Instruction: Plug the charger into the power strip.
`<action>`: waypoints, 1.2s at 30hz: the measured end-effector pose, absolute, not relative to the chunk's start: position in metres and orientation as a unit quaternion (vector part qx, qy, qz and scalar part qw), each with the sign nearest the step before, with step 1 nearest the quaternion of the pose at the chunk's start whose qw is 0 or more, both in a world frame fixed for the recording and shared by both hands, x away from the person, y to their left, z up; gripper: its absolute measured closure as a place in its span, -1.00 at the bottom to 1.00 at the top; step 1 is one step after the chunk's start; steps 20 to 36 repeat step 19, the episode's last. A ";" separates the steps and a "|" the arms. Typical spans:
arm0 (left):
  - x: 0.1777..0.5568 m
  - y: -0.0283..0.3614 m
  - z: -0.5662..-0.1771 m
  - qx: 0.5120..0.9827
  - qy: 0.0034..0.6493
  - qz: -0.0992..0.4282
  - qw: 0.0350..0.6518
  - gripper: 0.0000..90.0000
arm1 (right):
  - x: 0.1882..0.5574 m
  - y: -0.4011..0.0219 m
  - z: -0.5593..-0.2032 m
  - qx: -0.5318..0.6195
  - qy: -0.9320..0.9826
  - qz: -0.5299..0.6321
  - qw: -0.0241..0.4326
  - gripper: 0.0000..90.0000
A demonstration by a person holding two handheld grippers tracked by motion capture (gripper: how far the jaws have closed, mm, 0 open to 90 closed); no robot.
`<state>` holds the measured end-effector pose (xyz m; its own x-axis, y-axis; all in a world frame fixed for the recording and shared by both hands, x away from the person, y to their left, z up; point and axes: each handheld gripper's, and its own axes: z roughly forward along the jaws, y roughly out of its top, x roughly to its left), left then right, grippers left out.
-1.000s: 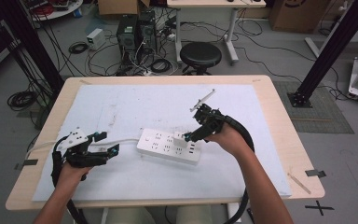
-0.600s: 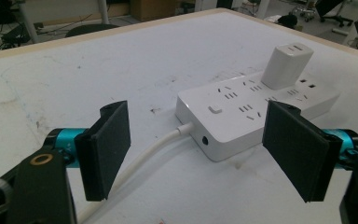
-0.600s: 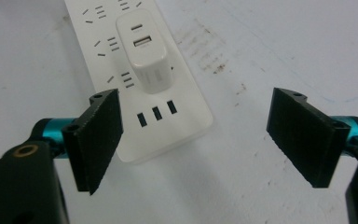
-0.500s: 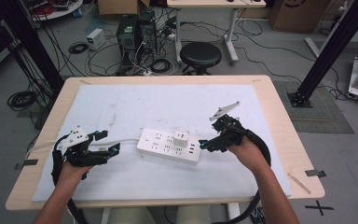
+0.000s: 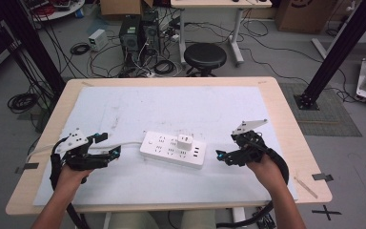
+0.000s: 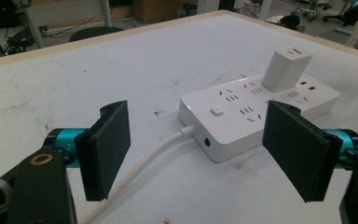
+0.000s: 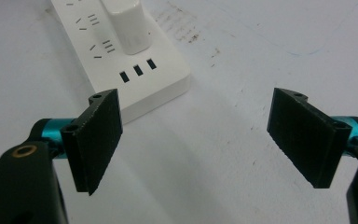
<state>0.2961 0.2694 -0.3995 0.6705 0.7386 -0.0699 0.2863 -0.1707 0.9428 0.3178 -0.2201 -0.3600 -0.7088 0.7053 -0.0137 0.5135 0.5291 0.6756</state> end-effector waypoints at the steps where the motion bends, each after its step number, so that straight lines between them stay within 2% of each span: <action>1: 0.296 0.270 -0.400 0.736 0.349 0.209 0.541 -0.48 | 0.317 -0.221 -0.361 0.353 0.863 0.333 0.144 -0.60; 19: 0.296 0.269 -0.401 0.735 0.353 0.209 0.540 -0.48 | 0.308 -0.243 -0.367 0.373 0.848 0.346 0.152 -0.64; 36: 0.296 0.269 -0.401 0.735 0.353 0.209 0.540 -0.48 | 0.308 -0.243 -0.367 0.373 0.848 0.346 0.152 -0.64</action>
